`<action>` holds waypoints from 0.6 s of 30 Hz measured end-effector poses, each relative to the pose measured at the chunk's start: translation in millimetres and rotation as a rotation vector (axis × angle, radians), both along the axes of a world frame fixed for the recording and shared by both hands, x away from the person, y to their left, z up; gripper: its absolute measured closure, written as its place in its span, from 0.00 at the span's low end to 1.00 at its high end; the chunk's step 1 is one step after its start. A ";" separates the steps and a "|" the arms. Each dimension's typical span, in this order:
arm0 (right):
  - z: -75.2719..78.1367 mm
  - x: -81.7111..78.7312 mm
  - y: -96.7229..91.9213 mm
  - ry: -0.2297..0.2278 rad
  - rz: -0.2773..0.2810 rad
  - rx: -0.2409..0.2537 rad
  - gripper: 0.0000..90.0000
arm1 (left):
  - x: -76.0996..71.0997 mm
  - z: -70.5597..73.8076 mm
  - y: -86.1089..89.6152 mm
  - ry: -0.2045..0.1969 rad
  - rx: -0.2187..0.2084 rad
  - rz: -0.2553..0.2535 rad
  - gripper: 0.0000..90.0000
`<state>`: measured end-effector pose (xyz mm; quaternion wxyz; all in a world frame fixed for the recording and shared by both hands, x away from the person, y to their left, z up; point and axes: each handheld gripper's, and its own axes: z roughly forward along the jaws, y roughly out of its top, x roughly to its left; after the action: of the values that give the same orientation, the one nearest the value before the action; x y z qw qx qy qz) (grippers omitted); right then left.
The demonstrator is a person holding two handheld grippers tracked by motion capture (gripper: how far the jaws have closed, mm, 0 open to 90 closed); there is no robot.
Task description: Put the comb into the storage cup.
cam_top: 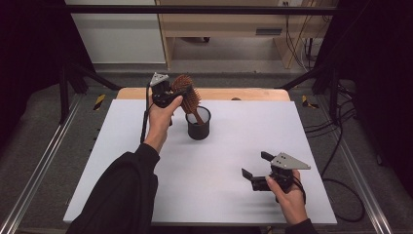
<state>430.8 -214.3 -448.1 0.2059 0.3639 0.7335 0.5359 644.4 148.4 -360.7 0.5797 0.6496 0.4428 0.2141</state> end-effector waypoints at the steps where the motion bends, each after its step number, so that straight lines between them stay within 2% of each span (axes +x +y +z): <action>1: 0.0 0.0 0.0 0.000 0.000 0.000 0.04 | 0.1 0.0 0.1 -0.001 0.001 0.001 0.46; 18: -0.6 -0.1 0.9 0.004 0.006 -0.002 0.04 | 3.0 -1.9 3.1 0.006 -0.009 -0.002 0.45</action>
<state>430.7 -213.4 -448.6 0.2032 0.3628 0.7354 0.5350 647.4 151.5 -362.6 0.5816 0.6481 0.4447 0.2097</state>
